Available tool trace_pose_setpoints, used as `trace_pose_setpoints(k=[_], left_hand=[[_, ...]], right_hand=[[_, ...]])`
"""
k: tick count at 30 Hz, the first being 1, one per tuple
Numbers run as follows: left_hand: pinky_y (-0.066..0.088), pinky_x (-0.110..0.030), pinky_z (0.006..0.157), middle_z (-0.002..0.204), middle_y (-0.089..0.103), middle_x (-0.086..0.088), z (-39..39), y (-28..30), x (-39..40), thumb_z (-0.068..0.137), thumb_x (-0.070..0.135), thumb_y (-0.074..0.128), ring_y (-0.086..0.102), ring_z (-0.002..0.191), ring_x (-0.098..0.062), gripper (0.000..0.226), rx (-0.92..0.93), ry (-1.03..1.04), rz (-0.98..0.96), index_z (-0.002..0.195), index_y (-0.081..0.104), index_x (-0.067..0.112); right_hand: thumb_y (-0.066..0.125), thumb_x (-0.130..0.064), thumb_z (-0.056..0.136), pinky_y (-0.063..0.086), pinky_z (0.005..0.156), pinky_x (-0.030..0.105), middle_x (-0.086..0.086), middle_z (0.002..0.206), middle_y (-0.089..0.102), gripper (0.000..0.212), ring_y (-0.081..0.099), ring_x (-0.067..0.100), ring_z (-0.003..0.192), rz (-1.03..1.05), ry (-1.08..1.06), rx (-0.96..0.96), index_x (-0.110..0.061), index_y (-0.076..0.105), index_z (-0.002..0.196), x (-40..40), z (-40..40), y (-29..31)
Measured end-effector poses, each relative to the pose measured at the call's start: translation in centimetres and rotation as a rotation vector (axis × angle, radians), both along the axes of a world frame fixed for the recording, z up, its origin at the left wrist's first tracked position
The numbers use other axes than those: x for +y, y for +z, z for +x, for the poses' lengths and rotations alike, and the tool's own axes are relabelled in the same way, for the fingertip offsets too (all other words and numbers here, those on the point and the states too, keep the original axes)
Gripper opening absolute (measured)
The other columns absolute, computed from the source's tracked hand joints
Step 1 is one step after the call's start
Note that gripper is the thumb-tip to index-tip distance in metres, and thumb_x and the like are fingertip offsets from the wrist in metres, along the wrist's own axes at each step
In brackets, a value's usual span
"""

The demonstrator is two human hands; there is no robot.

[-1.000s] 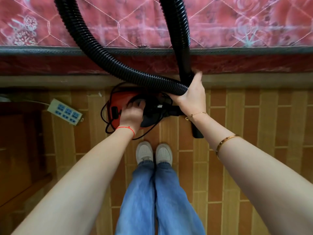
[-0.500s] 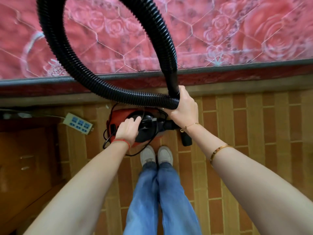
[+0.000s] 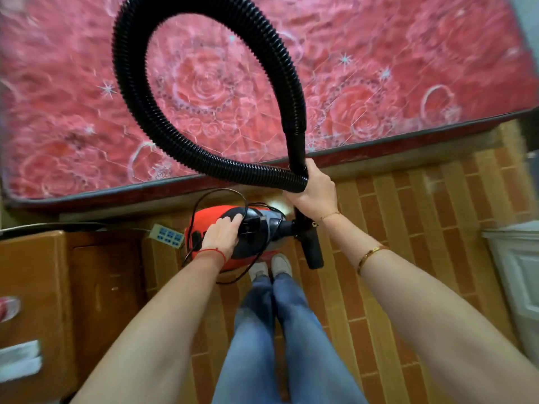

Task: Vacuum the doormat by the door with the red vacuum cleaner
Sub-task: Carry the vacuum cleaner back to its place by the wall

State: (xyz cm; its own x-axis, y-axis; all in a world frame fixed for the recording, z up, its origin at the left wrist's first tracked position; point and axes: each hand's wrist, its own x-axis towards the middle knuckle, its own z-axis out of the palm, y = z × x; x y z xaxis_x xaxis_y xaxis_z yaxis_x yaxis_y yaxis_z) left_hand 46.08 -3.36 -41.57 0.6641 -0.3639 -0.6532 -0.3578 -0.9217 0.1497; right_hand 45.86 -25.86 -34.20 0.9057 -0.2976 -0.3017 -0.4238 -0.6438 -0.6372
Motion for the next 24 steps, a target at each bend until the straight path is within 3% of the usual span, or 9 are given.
trace_pose_setpoints(k=[6, 9, 16, 24], left_hand=[[0.045, -0.043, 0.082, 0.118, 0.056, -0.016, -1.1, 7.5, -1.7, 0.088, 0.009, 0.053, 0.053, 0.111, -0.036, 0.048, -0.050, -0.090, -0.008, 0.134, 0.038, 0.013], [0.044, -0.042, 0.085, 0.121, 0.055, -0.016, -1.5, 10.0, -3.0, 0.089, 0.009, 0.051, 0.053, 0.113, -0.035, 0.050, -0.066, -0.173, -0.010, 0.137, 0.036, 0.013], [0.044, -0.043, 0.087, 0.122, 0.055, -0.017, -2.7, 13.7, -7.6, 0.089, 0.006, 0.050, 0.052, 0.113, -0.036, 0.055, -0.069, -0.388, -0.030, 0.140, 0.033, 0.014], [0.045, -0.042, 0.090, 0.129, 0.054, -0.015, -5.6, 16.0, -15.4, 0.088, 0.006, 0.053, 0.053, 0.117, -0.035, 0.058, -0.063, -0.644, -0.080, 0.142, 0.033, 0.017]], right_hand=[[0.068, -0.036, 0.076, 0.045, 0.065, 0.031, -0.003, 0.088, 0.068, 0.033, 0.065, 0.030, 0.084, -0.004, -0.104, -0.069, -0.027, 0.051, 0.102, -1.4, -3.8, 7.8], [0.067, -0.037, 0.076, 0.049, 0.066, 0.033, -0.005, 0.086, 0.067, 0.033, 0.066, 0.027, 0.083, 0.002, -0.163, -0.093, -0.028, 0.051, 0.103, -2.4, -6.3, 10.5], [0.070, -0.033, 0.074, 0.055, 0.071, 0.039, -0.004, 0.087, 0.068, 0.032, 0.066, 0.023, 0.083, 0.009, -0.418, -0.150, -0.028, 0.052, 0.100, -5.5, -13.1, 14.5], [0.068, -0.032, 0.076, 0.054, 0.071, 0.033, -0.006, 0.089, 0.068, 0.031, 0.066, 0.020, 0.084, -0.063, -0.661, -0.107, -0.025, 0.053, 0.102, -10.1, -20.6, 17.2]])
